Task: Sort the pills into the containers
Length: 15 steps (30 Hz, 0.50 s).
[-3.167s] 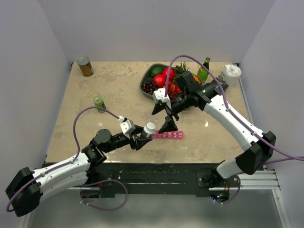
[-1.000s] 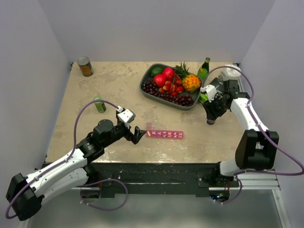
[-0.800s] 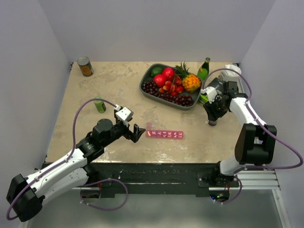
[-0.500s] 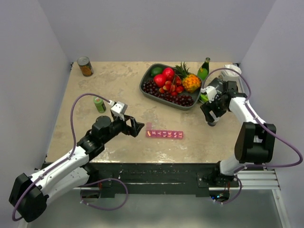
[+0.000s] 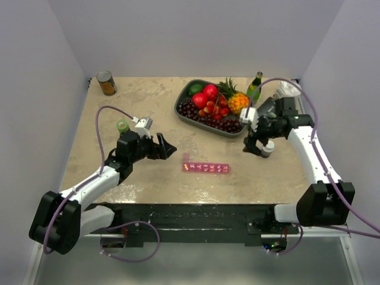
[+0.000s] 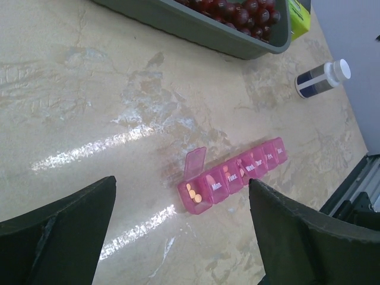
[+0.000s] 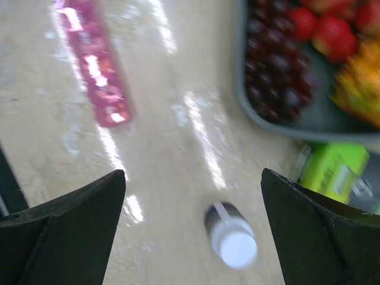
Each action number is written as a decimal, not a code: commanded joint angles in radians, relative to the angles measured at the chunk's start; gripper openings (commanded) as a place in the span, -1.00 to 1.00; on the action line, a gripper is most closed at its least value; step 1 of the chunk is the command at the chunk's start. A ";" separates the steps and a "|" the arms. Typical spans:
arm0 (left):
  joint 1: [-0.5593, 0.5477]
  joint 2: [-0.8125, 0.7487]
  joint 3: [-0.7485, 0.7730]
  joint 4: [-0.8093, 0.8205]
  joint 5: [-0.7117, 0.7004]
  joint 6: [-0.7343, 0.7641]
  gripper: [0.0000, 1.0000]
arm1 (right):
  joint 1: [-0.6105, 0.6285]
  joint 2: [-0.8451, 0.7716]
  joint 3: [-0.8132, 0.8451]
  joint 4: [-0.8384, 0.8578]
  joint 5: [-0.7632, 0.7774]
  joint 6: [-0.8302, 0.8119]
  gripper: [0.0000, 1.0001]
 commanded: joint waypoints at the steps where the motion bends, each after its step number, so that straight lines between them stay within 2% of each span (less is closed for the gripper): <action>1: 0.025 0.011 0.035 0.080 0.098 -0.031 0.93 | 0.205 -0.023 -0.096 -0.026 -0.117 -0.130 0.98; 2: 0.028 0.011 0.035 0.077 0.098 -0.031 0.93 | 0.291 -0.032 -0.142 0.016 -0.052 -0.102 0.98; 5: 0.035 0.005 0.030 0.064 0.095 -0.027 0.93 | 0.424 -0.051 -0.194 0.131 0.009 -0.044 0.98; 11: 0.043 -0.001 0.005 0.068 0.082 -0.021 0.93 | 0.564 0.007 -0.200 0.215 0.044 0.024 0.98; 15: 0.046 0.011 -0.022 0.114 0.101 -0.022 0.92 | 0.655 0.050 -0.219 0.284 0.131 0.094 0.98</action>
